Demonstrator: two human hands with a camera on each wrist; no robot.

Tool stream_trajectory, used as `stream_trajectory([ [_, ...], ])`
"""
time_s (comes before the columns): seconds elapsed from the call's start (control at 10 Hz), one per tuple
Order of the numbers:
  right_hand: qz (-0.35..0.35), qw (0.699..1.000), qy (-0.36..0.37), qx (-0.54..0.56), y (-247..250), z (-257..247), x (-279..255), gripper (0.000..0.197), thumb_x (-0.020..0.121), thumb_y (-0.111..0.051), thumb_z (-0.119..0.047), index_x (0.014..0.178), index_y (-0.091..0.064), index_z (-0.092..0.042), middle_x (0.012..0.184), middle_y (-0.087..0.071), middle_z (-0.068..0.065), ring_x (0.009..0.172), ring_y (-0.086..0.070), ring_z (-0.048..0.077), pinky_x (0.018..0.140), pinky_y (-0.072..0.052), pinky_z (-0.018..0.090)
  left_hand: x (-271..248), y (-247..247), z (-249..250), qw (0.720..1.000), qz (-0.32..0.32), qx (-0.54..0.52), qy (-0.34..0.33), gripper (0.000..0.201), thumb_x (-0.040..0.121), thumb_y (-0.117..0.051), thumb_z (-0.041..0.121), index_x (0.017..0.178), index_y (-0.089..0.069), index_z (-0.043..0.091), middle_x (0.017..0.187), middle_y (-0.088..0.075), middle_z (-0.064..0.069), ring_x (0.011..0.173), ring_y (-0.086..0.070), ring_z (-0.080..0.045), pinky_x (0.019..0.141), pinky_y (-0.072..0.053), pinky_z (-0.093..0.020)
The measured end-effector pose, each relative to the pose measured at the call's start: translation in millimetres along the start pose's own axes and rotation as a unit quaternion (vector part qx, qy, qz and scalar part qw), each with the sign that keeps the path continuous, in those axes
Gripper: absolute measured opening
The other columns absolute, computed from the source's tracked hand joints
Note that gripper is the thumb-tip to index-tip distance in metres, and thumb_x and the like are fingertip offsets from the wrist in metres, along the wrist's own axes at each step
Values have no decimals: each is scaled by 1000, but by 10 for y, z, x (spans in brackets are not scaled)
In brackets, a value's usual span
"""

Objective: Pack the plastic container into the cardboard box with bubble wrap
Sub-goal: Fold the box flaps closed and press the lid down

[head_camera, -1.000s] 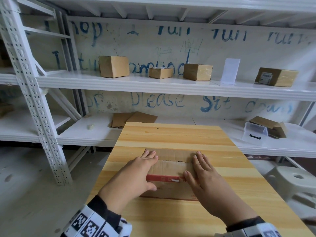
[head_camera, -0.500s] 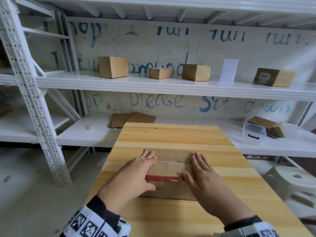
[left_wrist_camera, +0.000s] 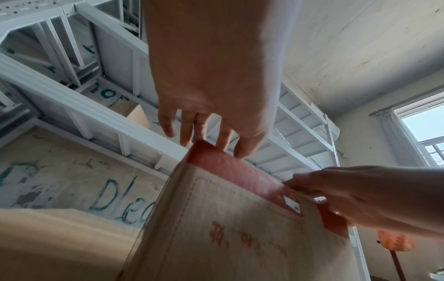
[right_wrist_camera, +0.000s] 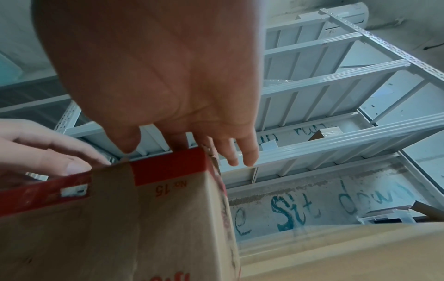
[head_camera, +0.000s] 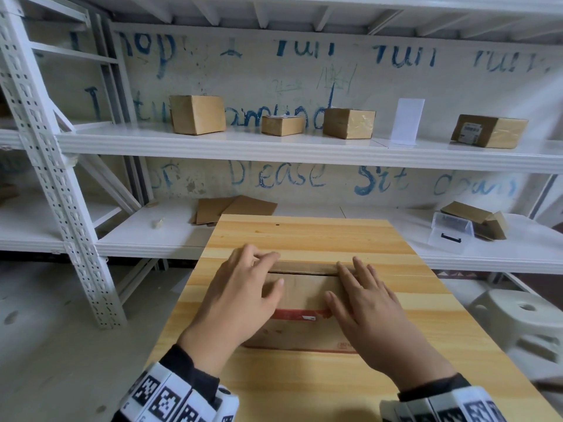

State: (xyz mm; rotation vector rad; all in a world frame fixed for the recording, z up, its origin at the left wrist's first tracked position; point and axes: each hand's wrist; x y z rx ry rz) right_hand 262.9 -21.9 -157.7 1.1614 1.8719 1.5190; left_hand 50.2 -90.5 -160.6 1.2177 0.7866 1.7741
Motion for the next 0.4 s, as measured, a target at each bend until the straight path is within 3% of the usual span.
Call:
stream_trajectory([
  [0.1, 28, 999, -3, 17, 120, -11, 1, 75, 92, -12, -64, 159, -7, -30, 168, -3, 3, 155, -2, 21, 125, -13, 41, 32, 67, 16, 1000, 23, 0, 18, 51, 96, -44, 55, 141, -48, 32, 129, -35, 15, 95, -55, -7, 75, -51, -22],
  [0.2, 55, 997, -4, 45, 229, -1, 5, 73, 92, -18, -65, 158, -13, -32, 166, -16, 1, 152, -16, 21, 122, -23, 40, 33, 113, 28, 999, 12, 26, 24, 51, 97, -40, 57, 143, -47, 35, 138, -39, 16, 109, -52, -8, 82, -46, -23],
  [0.3, 77, 993, -10, 87, 404, 36, -12, 67, 97, -31, -59, 157, -23, -30, 160, -32, -5, 140, -40, 17, 110, -35, 31, 50, 152, 36, 999, -4, 20, 45, 54, 97, -38, 60, 146, -44, 36, 139, -41, 16, 115, -51, -10, 90, -48, -28],
  [0.4, 135, 984, -17, 119, 606, 106, -34, 60, 96, -44, -50, 150, -40, -26, 146, -50, -5, 112, -58, 10, 97, -39, 23, 90, 198, 67, 998, -2, 30, 57, 55, 98, -36, 60, 146, -44, 36, 140, -42, 15, 118, -50, -10, 93, -47, -29],
])
Point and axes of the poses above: each hand's wrist, its own x-axis towards the middle knuckle, its own y-axis out of the back of the hand, z = x × y
